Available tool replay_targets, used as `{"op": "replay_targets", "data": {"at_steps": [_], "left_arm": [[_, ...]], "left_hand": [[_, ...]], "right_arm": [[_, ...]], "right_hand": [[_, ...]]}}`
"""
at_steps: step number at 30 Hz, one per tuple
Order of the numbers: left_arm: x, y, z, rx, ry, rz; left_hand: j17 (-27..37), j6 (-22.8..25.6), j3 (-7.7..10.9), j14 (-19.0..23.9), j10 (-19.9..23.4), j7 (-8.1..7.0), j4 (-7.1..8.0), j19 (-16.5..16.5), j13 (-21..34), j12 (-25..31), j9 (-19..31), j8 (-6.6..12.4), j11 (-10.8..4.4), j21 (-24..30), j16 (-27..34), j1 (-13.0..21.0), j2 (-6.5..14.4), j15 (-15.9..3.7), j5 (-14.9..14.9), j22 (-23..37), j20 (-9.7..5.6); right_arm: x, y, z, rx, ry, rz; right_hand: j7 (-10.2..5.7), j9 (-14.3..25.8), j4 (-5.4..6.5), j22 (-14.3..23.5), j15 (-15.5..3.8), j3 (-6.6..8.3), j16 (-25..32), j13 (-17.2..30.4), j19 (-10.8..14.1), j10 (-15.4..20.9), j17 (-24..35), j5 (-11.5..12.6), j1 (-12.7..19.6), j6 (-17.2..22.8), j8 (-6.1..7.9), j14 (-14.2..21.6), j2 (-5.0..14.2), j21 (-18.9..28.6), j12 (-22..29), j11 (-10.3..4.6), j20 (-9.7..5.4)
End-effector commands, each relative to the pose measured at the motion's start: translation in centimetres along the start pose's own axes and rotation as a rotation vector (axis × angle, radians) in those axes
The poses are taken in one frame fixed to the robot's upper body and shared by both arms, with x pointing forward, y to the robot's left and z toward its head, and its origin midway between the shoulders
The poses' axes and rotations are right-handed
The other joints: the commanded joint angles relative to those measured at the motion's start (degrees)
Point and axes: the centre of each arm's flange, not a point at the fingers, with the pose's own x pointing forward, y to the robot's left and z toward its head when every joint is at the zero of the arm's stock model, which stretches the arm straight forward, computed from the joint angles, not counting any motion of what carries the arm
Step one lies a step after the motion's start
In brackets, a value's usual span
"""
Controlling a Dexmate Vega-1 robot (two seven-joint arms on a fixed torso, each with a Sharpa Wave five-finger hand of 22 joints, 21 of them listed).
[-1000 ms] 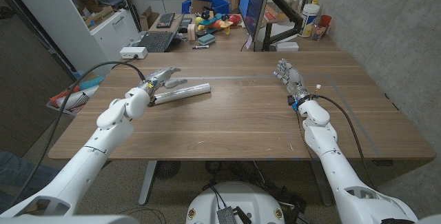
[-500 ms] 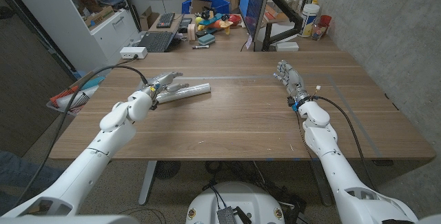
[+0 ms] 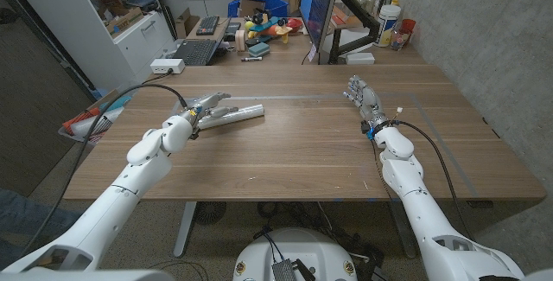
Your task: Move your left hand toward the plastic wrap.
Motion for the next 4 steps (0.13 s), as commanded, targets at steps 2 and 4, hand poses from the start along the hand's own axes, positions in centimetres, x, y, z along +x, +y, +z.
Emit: {"op": "replay_targets", "data": {"at_steps": [2, 4], "left_arm": [[0.31, 0.09, 0.01, -0.006, -0.011, 0.008], [0.33, 0.12, -0.01, -0.007, -0.011, 0.011]], "left_hand": [[0.08, 0.71, -0.02, 0.13, 0.38, -0.05, 0.13, 0.18, 0.22, 0.08, 0.21, 0.23, -0.32, 0.01, -0.05, 0.68, -0.05, 0.41, -0.39, 0.19, 0.66], [0.09, 0.76, -0.02, 0.15, 0.6, -0.02, 0.14, 0.18, 0.23, 0.16, 0.21, 0.23, -0.29, 0.0, -0.05, 0.69, -0.06, 0.4, -0.39, 0.19, 0.65]], "right_arm": [[0.35, 0.22, 0.05, 0.0, -0.003, 0.0], [0.42, 0.24, 0.05, -0.001, -0.004, 0.0]], "right_hand": [[-0.23, 0.19, 0.03, 0.08, -0.01, -0.18, -0.18, 0.17, -0.08, 0.52, 0.07, 0.08, -0.18, 0.45, 0.11, 0.42, 0.48, -0.03, -0.07, -0.01, 0.24], [-0.24, 0.19, -0.02, 0.08, 0.08, -0.18, -0.19, 0.17, -0.1, 0.55, 0.05, 0.08, -0.15, 0.46, 0.11, 0.42, 0.46, -0.04, -0.07, 0.05, 0.29]]}}
